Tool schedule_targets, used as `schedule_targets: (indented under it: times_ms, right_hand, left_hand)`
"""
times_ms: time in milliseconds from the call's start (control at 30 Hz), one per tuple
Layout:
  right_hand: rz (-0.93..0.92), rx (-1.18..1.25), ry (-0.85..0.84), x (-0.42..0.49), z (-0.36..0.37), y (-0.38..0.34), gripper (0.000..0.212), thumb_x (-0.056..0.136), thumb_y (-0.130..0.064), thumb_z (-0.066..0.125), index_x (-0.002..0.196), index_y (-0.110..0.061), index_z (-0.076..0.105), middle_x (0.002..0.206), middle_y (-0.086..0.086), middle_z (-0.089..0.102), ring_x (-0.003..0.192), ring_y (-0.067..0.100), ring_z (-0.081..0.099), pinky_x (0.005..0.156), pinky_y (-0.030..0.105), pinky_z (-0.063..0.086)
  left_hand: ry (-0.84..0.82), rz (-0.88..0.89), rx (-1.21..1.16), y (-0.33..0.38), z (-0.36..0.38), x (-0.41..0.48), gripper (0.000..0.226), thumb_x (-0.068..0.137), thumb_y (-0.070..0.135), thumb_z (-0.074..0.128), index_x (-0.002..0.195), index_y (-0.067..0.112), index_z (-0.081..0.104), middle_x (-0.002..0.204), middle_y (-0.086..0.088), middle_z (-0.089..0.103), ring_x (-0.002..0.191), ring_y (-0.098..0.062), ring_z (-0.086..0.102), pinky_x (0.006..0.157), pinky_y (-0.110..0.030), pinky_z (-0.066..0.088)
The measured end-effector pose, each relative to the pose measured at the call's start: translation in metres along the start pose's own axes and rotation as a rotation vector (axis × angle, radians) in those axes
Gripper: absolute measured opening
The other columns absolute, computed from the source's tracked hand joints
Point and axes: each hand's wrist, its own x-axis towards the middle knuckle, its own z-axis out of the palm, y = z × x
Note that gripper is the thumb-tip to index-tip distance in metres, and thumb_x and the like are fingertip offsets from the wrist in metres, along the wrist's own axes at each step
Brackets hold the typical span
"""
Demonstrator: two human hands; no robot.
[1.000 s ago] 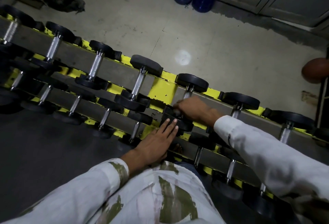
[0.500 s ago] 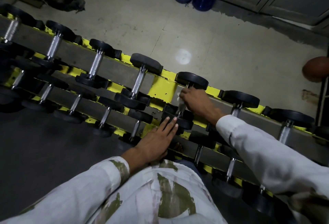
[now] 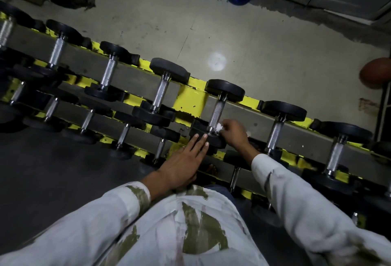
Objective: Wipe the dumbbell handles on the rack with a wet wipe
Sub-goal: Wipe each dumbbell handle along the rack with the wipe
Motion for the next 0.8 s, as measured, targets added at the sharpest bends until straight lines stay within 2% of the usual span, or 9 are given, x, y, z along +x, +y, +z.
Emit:
schedule_targets:
  times_ms: [67, 167, 200, 300, 400, 467, 567, 667, 800]
  right_hand:
    - [0.187, 0.426, -0.029, 0.011, 0.001, -0.01, 0.022, 0.077, 0.005, 0.061, 0.066, -0.013, 0.067, 0.071, 0.013, 0.071, 0.066, 0.024, 0.064, 0.063, 0.041, 0.056]
    - [0.413, 1.021, 0.016, 0.032, -0.013, -0.027, 0.028, 0.089, 0.008, 0.043, 0.073, -0.01, 0.059, 0.061, 0.007, 0.061, 0.046, 0.014, 0.053, 0.045, 0.026, 0.047]
    - [0.457, 1.169, 0.024, 0.039, -0.018, -0.032, 0.026, 0.092, 0.003, 0.04, 0.076, -0.011, 0.056, 0.066, 0.007, 0.058, 0.048, 0.014, 0.054, 0.047, 0.025, 0.047]
    - [0.478, 1.496, -0.027, 0.063, -0.018, -0.035, 0.028, 0.096, -0.016, 0.037, 0.097, -0.013, 0.064, 0.09, 0.01, 0.071, 0.077, 0.022, 0.068, 0.08, 0.036, 0.052]
    - [0.48, 1.647, -0.081, 0.069, -0.009, -0.034, 0.043, 0.097, -0.031, 0.033, 0.097, -0.009, 0.071, 0.097, 0.011, 0.073, 0.081, 0.022, 0.065, 0.084, 0.036, 0.043]
    - [0.509, 1.664, 0.009, 0.07, -0.008, -0.039, 0.043, 0.098, -0.031, 0.032, 0.095, -0.01, 0.069, 0.092, 0.011, 0.072, 0.076, 0.023, 0.063, 0.076, 0.034, 0.044]
    - [0.578, 1.573, 0.373, 0.068, 0.007, -0.049, 0.017, 0.095, -0.013, 0.046, 0.082, -0.011, 0.058, 0.082, 0.017, 0.06, 0.069, 0.026, 0.055, 0.065, 0.037, 0.044]
    - [0.472, 1.151, 0.655, 0.056, 0.017, -0.056, 0.027, 0.088, -0.002, 0.06, 0.064, -0.013, 0.053, 0.066, 0.003, 0.05, 0.065, 0.016, 0.039, 0.061, 0.029, 0.036]
    - [0.167, 0.662, 0.814, 0.026, 0.024, -0.056, 0.008, 0.09, -0.011, 0.066, 0.082, -0.008, 0.068, 0.077, 0.001, 0.064, 0.067, 0.011, 0.051, 0.059, 0.021, 0.038]
  left_hand:
    - [-0.005, 0.0, 0.001, 0.0, -0.003, -0.001, 0.097, 0.097, 0.028, 0.062, 0.163, 0.003, -0.005, 0.168, -0.017, -0.023, 0.157, -0.036, -0.013, 0.114, -0.047, 0.044]
    - [-0.011, 0.005, 0.005, 0.0, -0.006, -0.003, 0.091, 0.101, 0.026, 0.056, 0.163, 0.004, -0.007, 0.167, -0.016, -0.026, 0.157, -0.035, -0.014, 0.115, -0.045, 0.042]
    - [-0.012, 0.006, 0.005, -0.001, -0.008, -0.003, 0.089, 0.101, 0.026, 0.054, 0.163, 0.004, -0.007, 0.167, -0.016, -0.026, 0.157, -0.035, -0.015, 0.116, -0.044, 0.04]
    - [-0.012, 0.008, 0.026, 0.0, -0.01, -0.003, 0.087, 0.102, 0.026, 0.051, 0.163, 0.004, -0.007, 0.168, -0.017, -0.025, 0.157, -0.035, -0.014, 0.117, -0.044, 0.038]
    - [-0.03, 0.005, 0.043, 0.0, -0.012, -0.002, 0.087, 0.102, 0.026, 0.05, 0.162, 0.003, -0.008, 0.167, -0.018, -0.025, 0.157, -0.035, -0.014, 0.115, -0.045, 0.038]
    - [-0.042, 0.008, 0.049, 0.0, -0.015, -0.002, 0.085, 0.102, 0.023, 0.049, 0.162, 0.004, -0.009, 0.167, -0.018, -0.026, 0.157, -0.035, -0.014, 0.114, -0.045, 0.037]
    - [-0.053, 0.017, 0.062, -0.001, -0.018, -0.003, 0.081, 0.103, 0.018, 0.044, 0.162, 0.004, -0.01, 0.167, -0.018, -0.025, 0.157, -0.035, -0.014, 0.113, -0.045, 0.038]
    - [-0.044, 0.017, 0.053, -0.002, -0.016, -0.002, 0.079, 0.103, 0.015, 0.042, 0.162, 0.004, -0.009, 0.167, -0.018, -0.025, 0.157, -0.036, -0.014, 0.112, -0.045, 0.039]
    - [-0.028, 0.021, 0.032, -0.004, -0.005, -0.001, 0.085, 0.099, 0.016, 0.047, 0.162, 0.002, -0.007, 0.167, -0.019, -0.026, 0.157, -0.037, -0.014, 0.113, -0.048, 0.041]
